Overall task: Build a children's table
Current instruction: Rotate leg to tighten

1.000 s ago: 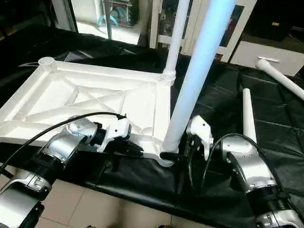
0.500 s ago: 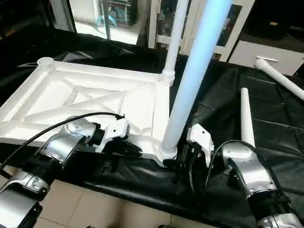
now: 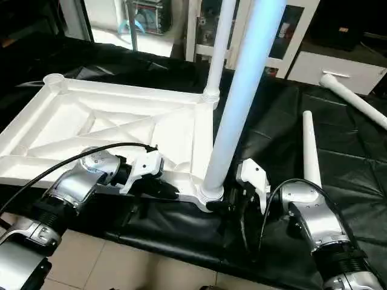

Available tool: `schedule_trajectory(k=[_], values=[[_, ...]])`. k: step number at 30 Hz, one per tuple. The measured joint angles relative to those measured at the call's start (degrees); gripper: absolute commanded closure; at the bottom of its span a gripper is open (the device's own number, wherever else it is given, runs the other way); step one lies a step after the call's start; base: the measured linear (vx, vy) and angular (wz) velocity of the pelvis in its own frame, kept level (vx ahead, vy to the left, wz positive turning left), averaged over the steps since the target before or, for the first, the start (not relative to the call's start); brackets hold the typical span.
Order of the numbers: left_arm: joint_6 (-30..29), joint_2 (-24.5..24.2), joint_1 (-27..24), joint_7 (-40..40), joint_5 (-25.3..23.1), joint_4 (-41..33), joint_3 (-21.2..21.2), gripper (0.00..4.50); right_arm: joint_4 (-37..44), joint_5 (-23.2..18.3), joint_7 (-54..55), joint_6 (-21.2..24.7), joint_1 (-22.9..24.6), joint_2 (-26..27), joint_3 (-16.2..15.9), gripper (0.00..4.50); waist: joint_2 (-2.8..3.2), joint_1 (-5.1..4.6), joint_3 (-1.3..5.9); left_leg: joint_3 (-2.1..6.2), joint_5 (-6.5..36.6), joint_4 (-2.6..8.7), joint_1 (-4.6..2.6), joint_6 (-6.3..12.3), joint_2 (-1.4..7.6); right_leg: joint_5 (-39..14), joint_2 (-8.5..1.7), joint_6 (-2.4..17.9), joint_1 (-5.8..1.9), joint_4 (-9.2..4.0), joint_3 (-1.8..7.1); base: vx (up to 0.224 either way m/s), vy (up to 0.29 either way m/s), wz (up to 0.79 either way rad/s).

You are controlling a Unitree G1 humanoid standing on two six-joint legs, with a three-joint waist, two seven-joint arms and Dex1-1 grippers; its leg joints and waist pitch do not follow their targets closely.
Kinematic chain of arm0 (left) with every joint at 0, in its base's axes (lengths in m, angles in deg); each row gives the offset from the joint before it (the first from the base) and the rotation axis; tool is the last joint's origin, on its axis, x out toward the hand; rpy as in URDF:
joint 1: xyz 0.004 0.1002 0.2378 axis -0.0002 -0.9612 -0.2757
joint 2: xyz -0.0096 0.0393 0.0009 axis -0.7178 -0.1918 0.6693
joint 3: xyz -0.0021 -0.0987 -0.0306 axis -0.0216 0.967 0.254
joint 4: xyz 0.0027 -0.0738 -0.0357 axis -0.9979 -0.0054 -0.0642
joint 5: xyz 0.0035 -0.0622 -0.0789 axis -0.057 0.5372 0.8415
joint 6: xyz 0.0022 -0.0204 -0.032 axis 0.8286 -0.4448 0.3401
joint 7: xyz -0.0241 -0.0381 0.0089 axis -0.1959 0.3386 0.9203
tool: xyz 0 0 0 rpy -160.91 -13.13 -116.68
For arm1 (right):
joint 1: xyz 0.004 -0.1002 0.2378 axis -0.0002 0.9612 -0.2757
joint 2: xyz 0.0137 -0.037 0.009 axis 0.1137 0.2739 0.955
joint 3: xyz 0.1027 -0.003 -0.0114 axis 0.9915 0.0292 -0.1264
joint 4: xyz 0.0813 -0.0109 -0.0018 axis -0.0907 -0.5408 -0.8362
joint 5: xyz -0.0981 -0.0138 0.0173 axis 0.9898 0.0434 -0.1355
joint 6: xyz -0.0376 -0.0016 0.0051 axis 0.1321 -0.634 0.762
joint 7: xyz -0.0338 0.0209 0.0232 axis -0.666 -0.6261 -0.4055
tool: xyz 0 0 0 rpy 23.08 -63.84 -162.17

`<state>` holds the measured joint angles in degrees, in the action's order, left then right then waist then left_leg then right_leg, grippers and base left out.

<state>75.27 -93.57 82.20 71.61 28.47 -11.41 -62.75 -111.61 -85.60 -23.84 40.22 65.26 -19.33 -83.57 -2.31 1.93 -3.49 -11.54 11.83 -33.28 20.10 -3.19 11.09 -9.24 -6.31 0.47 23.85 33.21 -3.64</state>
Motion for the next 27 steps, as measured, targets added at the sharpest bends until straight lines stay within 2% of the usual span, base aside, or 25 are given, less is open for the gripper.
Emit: schedule_trajectory(k=[5,6,8,13,27], values=[[-0.18,-0.08,-0.08,0.00,0.01,-0.15,-0.08,4.50,0.00,0.01,-0.05,0.02,0.03,0.01,0.00,1.86,-0.02,0.00,0.02,0.00,0.00,0.00,0.00,0.00,0.00,0.00,0.00,0.00,0.00,0.00,0.00,0.000,0.000,0.00],[-0.20,-0.10,-0.09,0.00,0.01,-0.16,-0.09,4.50,0.00,-0.02,-0.03,0.13,0.03,0.05,0.01,1.52,-0.02,0.00,0.02,0.00,0.00,0.00,-0.01,0.00,0.01,0.00,0.00,0.00,0.00,0.00,0.00,0.000,0.000,0.00],[-0.24,-0.15,-0.13,0.00,0.01,-0.18,-0.09,4.50,0.00,-0.26,-0.03,0.57,0.03,0.14,0.04,1.17,-0.04,-0.01,0.02,0.00,0.00,0.00,-0.01,0.00,0.01,0.00,0.01,0.00,0.00,0.00,0.00,0.000,0.000,0.00],[-0.74,-0.21,-0.29,0.13,0.08,-0.69,-0.27,4.50,0.02,-0.61,0.16,1.11,0.03,0.27,0.48,0.76,-0.04,0.03,0.03,-0.01,0.00,0.00,-0.01,0.00,0.02,0.00,0.01,0.00,0.01,0.00,-0.01,0.000,0.000,0.00],[-1.11,-0.42,-0.47,1.69,0.18,-1.22,-0.41,4.50,0.95,-2.48,-1.32,5.45,0.64,0.51,1.05,0.73,-0.04,0.25,0.02,-0.01,0.00,0.01,0.01,0.00,0.03,0.00,0.01,0.00,0.02,0.01,-0.01,0.000,0.000,0.00]])
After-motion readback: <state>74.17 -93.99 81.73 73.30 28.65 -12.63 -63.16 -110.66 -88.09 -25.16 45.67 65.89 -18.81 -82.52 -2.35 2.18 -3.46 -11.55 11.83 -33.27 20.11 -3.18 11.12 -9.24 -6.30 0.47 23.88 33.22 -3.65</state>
